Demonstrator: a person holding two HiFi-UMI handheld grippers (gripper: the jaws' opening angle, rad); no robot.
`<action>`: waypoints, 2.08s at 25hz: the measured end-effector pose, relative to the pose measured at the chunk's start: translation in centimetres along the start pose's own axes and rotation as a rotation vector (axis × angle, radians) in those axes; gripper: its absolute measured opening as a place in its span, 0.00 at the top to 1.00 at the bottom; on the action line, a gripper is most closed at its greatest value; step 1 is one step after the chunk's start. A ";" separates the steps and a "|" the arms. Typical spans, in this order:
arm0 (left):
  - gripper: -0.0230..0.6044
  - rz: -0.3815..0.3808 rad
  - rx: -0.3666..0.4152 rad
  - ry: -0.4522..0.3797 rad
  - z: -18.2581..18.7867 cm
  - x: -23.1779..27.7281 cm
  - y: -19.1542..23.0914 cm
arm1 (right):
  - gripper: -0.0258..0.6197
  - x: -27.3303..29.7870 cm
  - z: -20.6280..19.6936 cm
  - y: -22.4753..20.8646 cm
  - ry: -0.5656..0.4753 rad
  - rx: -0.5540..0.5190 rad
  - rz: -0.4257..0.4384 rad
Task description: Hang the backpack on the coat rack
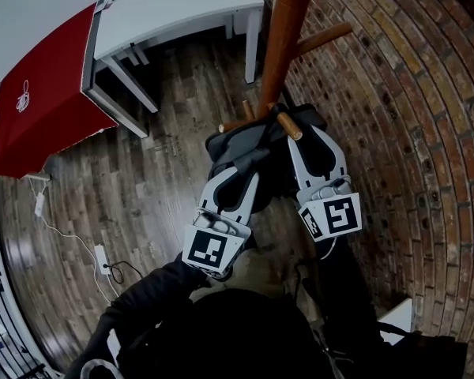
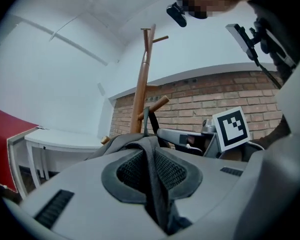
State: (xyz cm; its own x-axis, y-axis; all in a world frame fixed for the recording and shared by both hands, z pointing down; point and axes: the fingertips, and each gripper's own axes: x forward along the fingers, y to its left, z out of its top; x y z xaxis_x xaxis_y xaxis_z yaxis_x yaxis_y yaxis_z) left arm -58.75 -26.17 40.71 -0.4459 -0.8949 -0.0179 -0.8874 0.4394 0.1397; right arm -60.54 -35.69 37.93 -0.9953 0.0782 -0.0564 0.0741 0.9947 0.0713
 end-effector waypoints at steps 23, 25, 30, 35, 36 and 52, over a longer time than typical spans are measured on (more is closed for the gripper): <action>0.85 -0.075 0.058 0.003 2.8 -10.6 -4.4 | 0.73 -11.2 1.0 11.6 0.018 0.155 -0.147; 0.86 -0.092 0.072 -0.012 3.8 -11.7 -5.6 | 0.75 -12.5 3.0 12.9 -0.013 0.148 -0.153; 0.95 -0.096 0.073 -0.036 6.3 -15.0 -7.1 | 0.93 -15.1 8.1 16.4 -0.068 0.082 -0.165; 0.95 -0.123 0.123 -0.087 9.6 -18.9 -8.6 | 0.95 -17.1 11.8 20.7 -0.107 0.026 -0.173; 0.95 -0.128 0.139 -0.101 10.3 -19.9 -8.8 | 0.95 -17.5 12.3 21.8 -0.112 0.020 -0.174; 0.95 -0.122 0.135 -0.129 13.8 -29.6 -10.8 | 0.95 -25.3 15.6 31.0 -0.103 0.004 -0.256</action>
State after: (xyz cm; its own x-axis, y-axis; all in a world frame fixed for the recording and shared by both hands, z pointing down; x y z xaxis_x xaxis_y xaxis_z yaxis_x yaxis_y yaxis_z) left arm -37.59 -3.33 26.04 -0.3382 -0.9284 -0.1539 -0.9393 0.3430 -0.0045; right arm -32.05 -5.77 26.00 -0.9702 -0.1697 -0.1730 -0.1786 0.9832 0.0374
